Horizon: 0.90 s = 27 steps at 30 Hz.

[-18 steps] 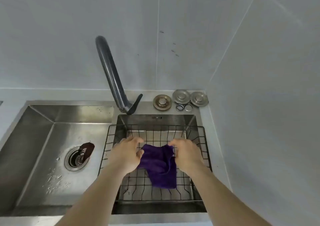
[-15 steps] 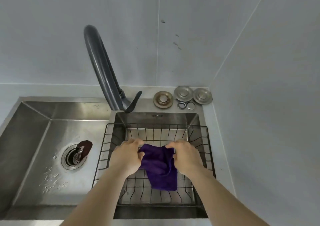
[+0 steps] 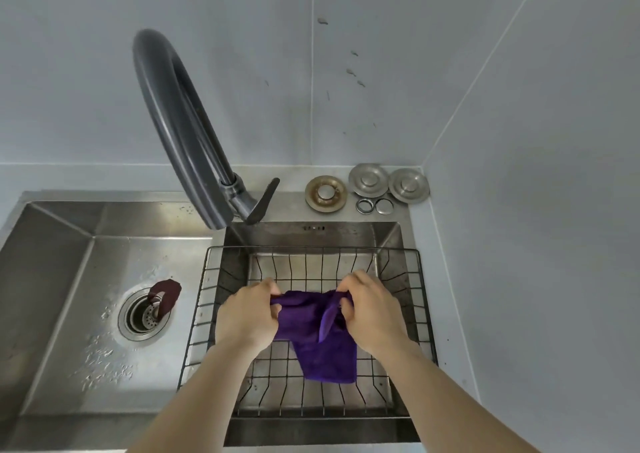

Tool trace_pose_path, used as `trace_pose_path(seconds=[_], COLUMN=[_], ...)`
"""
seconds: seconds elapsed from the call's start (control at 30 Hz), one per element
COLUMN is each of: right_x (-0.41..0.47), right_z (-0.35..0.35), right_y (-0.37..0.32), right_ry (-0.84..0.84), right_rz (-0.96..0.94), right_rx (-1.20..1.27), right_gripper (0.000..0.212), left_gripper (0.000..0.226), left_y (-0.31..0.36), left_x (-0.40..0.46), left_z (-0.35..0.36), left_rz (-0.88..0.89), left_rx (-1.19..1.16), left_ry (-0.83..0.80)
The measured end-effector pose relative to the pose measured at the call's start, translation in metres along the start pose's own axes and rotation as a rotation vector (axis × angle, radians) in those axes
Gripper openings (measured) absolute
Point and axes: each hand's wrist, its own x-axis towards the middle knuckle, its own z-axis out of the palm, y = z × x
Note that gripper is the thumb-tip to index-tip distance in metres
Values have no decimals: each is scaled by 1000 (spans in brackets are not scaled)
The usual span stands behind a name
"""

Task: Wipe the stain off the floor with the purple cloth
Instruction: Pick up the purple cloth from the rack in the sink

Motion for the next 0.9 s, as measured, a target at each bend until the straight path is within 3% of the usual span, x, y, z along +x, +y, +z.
trace_pose_path(seconds=[0.37,0.73,0.9], right_x=[-76,-293,-382], right_z=[-85,-135,-131], right_y=[-78,-198,-224], right_ry=[343,708,751], right_rz=[-81,-143,-146], right_rx=[-11,-5,18], right_gripper=[20,30,30], left_gripper=[13,9,7], left_y=[-26,-80,-100], left_x=[-99,-329,-412], left_z=[-119,-183,-180], left_rz=[119,267,312], left_rx=[-98,-177,-178], left_ry=[370,680,724])
